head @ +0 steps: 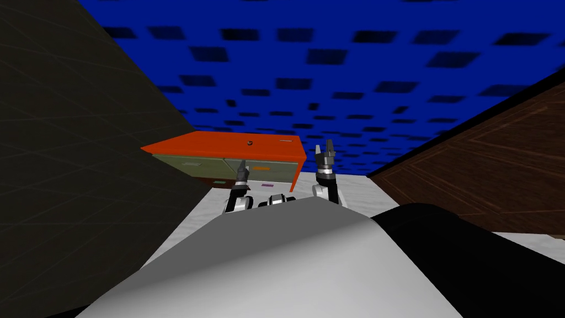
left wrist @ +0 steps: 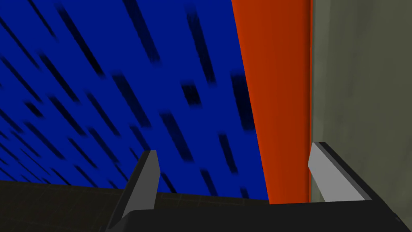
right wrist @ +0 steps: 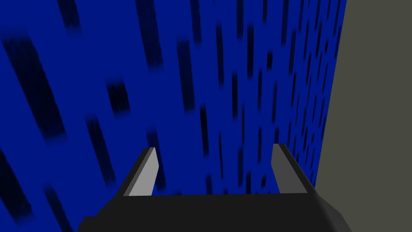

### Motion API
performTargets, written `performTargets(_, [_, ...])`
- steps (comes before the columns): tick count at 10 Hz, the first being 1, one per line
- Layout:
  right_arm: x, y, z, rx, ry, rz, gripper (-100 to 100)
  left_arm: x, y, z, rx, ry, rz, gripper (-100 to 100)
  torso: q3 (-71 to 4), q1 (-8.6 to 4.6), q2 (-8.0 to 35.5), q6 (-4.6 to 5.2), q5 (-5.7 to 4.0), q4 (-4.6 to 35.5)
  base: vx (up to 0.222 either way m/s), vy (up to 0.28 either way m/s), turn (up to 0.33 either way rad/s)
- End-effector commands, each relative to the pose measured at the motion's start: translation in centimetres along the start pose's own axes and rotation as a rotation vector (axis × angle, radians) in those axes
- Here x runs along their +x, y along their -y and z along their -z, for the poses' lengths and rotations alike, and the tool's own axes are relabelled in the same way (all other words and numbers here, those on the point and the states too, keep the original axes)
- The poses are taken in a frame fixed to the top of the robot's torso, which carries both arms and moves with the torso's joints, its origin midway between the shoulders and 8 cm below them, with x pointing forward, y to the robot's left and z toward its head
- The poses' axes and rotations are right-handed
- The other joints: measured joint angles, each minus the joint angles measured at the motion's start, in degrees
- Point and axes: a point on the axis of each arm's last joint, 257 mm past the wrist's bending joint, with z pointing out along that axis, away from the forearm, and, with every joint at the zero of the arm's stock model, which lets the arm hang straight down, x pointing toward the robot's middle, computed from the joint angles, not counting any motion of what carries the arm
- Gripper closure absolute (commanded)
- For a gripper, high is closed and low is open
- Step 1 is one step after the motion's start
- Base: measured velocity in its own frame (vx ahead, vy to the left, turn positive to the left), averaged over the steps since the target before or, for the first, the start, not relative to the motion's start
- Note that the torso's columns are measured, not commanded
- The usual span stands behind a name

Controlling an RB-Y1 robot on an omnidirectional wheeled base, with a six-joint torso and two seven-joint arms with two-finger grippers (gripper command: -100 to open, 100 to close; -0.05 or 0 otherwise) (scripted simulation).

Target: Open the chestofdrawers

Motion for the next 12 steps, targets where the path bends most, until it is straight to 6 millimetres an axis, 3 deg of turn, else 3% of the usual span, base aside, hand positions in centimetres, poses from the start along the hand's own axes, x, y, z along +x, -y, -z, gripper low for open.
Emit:
performTargets(1, [0.0,0.0,0.0,0.0,0.0,0.0,0,0.8,-2.8,0.3,-0.058,-0.024,-0.006,-100,0.0,0.0,0.0,0.0,0.0,0.0,0.015,0.018,-0.059])
performTargets(7, [0.0,0.0,0.0,0.0,0.0,0.0,0,3.2,-9.3,1.4,-0.194,-0.084,-0.026,-100,0.0,0.0,0.0,0.0,0.0,0.0,0.017,0.022,-0.055])
performTargets(12, [0.0,0.0,0.0,0.0,0.0,0.0,0,4.5,-13.3,2.5,-0.282,-0.125,-0.045,-100,0.0,-0.01,0.0,0.0,0.0,0.0,0.013,0.018,-0.044])
